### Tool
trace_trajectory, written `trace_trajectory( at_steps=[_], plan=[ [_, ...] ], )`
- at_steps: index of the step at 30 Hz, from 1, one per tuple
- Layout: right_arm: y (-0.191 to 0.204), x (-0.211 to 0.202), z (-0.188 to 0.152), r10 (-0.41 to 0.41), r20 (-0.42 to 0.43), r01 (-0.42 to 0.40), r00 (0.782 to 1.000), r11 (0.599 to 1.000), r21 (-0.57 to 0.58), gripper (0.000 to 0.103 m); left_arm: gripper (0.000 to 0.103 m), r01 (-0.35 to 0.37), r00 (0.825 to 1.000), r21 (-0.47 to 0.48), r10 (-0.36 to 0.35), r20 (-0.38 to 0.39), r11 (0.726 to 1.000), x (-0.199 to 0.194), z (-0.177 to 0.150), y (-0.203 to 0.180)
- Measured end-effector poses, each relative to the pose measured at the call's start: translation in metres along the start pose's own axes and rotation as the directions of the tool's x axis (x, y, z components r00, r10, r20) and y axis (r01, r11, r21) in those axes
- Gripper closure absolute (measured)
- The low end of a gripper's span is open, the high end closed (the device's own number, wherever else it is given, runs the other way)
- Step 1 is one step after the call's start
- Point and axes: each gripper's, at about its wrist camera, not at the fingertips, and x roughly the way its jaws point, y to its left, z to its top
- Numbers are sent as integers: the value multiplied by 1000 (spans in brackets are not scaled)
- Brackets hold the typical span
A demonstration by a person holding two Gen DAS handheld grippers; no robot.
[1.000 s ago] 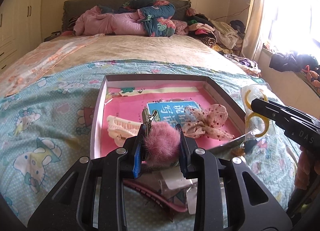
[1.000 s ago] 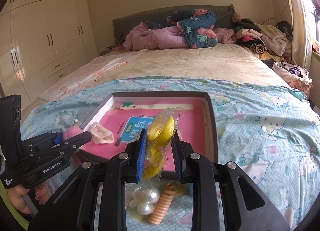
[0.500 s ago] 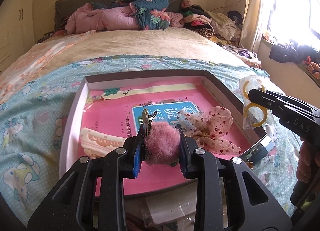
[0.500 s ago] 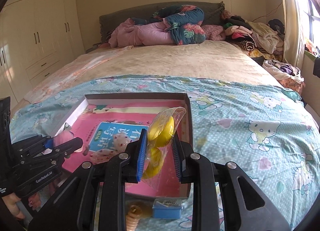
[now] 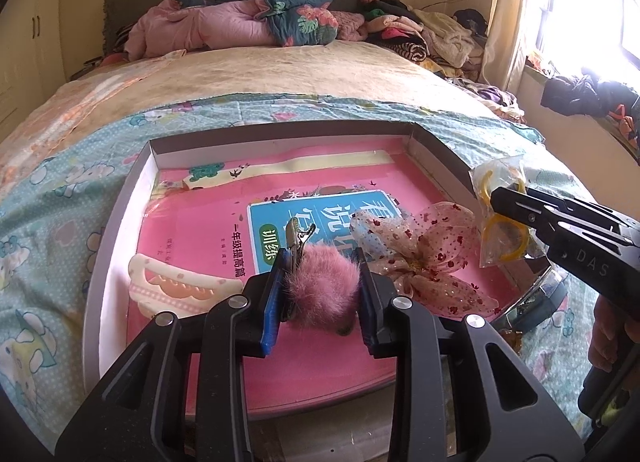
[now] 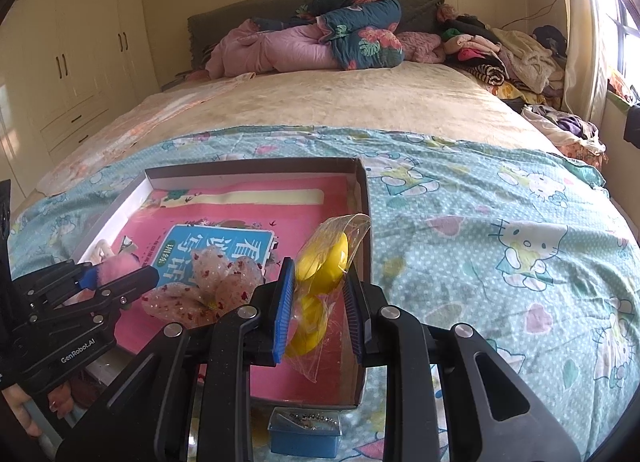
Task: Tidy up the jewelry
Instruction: 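Carry the pom-pom and earrings into the box while both tools open to release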
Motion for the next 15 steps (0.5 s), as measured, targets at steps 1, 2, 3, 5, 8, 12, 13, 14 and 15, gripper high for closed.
trace_trajectory(
  at_steps=[1,2,3,5,8,12,13,14,15],
  plan=[
    [0,0,-1,-2,0,2,1000,1000,-4,80,77,-1,1000,-1,1,1,1000,0,0,0],
    [1,1,-1,-3,-1,3,1000,1000,-6,80,76,-5,1000,-1,5,2,1000,0,0,0],
    [1,1,-1,-3,-2,3,1000,1000,-8,80,74,-6,1000,-2,6,2,1000,0,0,0],
    [2,2,-2,-1,-4,1,1000,1000,-8,80,66,-6,1000,-2,6,7,1000,-2,1,-1],
    [2,3,-4,1,-10,-1,1000,1000,-6,79,64,-11,1000,3,11,16,1000,-5,1,-1],
    [3,3,-6,5,-15,-5,1000,1000,-6,77,59,-11,1000,-2,12,28,1000,-10,1,0],
    [3,3,-7,8,-16,-8,1000,1000,-5,77,58,-13,999,-1,13,31,1000,-11,1,0],
    [4,2,-7,9,-17,-9,1000,1000,-2,77,58,-15,999,-1,15,36,1000,-12,1,0],
    [4,2,-7,13,-18,-13,1000,1000,1,77,57,-16,999,-3,16,38,1000,-14,2,0]
  ],
)
